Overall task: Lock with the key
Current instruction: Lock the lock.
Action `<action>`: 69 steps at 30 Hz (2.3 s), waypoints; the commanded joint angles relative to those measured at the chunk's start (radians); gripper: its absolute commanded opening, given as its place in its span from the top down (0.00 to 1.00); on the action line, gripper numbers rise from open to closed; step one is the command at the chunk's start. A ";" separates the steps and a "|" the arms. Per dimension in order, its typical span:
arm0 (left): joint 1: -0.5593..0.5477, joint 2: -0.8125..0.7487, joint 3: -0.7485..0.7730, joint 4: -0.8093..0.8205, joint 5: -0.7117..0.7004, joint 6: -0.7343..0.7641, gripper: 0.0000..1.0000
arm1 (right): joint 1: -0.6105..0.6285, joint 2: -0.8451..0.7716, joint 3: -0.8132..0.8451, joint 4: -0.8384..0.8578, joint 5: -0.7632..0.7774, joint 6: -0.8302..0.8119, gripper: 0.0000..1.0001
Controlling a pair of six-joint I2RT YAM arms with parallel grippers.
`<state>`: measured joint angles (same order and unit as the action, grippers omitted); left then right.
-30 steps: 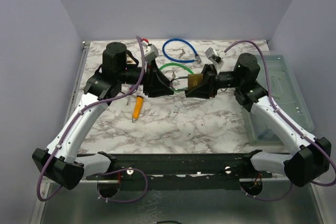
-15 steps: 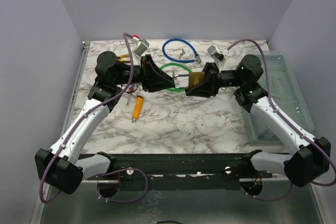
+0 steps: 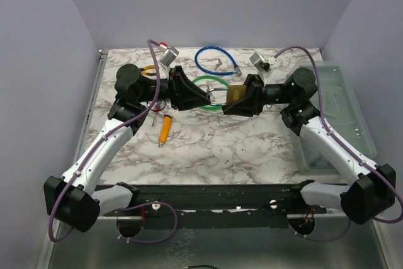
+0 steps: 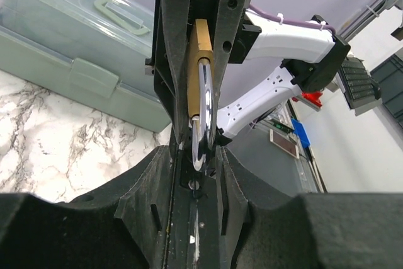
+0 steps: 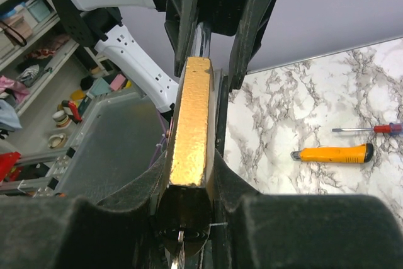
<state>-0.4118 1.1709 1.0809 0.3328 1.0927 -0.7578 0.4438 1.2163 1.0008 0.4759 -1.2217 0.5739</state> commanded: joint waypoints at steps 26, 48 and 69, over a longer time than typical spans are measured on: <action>-0.125 0.082 0.030 0.028 -0.066 0.057 1.00 | 0.020 0.058 0.007 0.188 -0.051 0.137 0.99; -0.246 0.130 0.078 -0.049 -0.140 0.132 1.00 | 0.063 0.108 0.062 -0.007 -0.003 -0.054 1.00; -0.282 0.161 0.029 0.025 -0.146 0.100 1.00 | 0.107 0.130 0.058 0.116 -0.009 0.031 1.00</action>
<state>-0.5327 1.2644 1.1294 0.3050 0.9943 -0.6353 0.4145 1.3045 1.0359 0.5442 -1.3029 0.6106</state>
